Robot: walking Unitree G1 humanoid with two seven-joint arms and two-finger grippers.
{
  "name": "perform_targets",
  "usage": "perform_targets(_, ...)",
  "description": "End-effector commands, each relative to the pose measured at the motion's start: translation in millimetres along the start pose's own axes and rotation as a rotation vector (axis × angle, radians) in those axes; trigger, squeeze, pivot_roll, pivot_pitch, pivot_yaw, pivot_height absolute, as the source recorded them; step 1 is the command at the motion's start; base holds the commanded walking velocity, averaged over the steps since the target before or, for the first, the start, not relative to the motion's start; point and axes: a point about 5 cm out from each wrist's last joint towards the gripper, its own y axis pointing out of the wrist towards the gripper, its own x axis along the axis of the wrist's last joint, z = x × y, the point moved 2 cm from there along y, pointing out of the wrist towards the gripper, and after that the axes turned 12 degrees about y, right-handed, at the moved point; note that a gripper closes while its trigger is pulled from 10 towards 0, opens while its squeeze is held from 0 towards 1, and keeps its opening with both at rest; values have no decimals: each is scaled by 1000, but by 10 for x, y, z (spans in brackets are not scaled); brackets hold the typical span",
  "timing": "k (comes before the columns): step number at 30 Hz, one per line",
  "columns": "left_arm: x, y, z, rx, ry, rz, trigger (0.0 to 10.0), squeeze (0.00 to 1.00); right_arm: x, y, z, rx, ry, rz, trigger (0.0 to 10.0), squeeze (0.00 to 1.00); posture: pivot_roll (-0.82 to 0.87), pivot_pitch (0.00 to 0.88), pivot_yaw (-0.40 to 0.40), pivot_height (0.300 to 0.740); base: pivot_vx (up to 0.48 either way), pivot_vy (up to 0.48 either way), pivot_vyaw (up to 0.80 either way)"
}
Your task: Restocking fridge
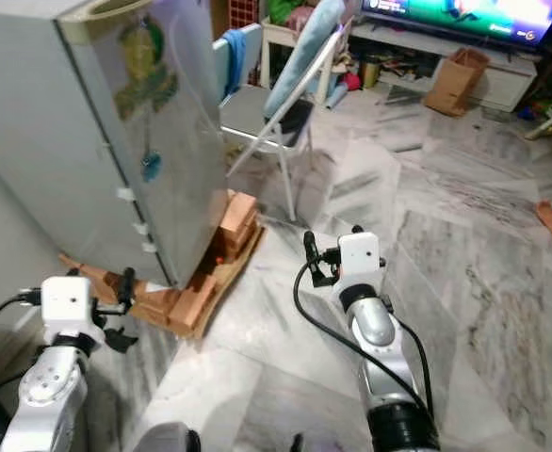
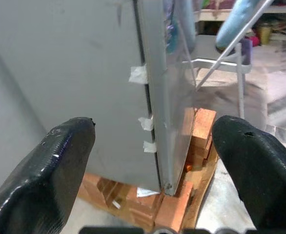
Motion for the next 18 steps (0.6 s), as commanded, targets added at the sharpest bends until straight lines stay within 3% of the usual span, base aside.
perform_targets(1, 71, 16, -104, -49, 60, -35, 10000, 0, 2, -13, -60, -33, -20, 4, 10000, 0, 122, 73, -22, 740, 0, 420, 0)
perform_targets(4, 95, 26, -138, -58, 67, -47, 10000, 0, 11, -4, -66, -46, -34, -8, 10000, 0, 123, 74, -23, 740, 0, 431, 0)
perform_targets(9, 102, -13, -49, -59, -4, -62, 10000, 0, 100, 45, 8, -10, -133, -62, 10000, 0, 125, 72, -25, 740, 167, 332, 0)
perform_targets(12, 93, -24, -48, -61, -16, -60, 10000, 0, 100, 47, 32, 17, -137, -56, 10000, 0, 124, 72, -27, 740, 480, 0, 0)
perform_targets(16, 106, -28, -96, -56, -35, -67, 10000, 0, 24, 26, 40, 44, -51, -5, 10000, 0, 125, 71, -31, 740, 480, 0, 0)
perform_targets(18, 111, -25, -104, -52, -41, -69, 10000, 0, 26, 26, 36, 43, -60, -6, 10000, 0, 125, 70, -31, 740, 0, 0, 0)
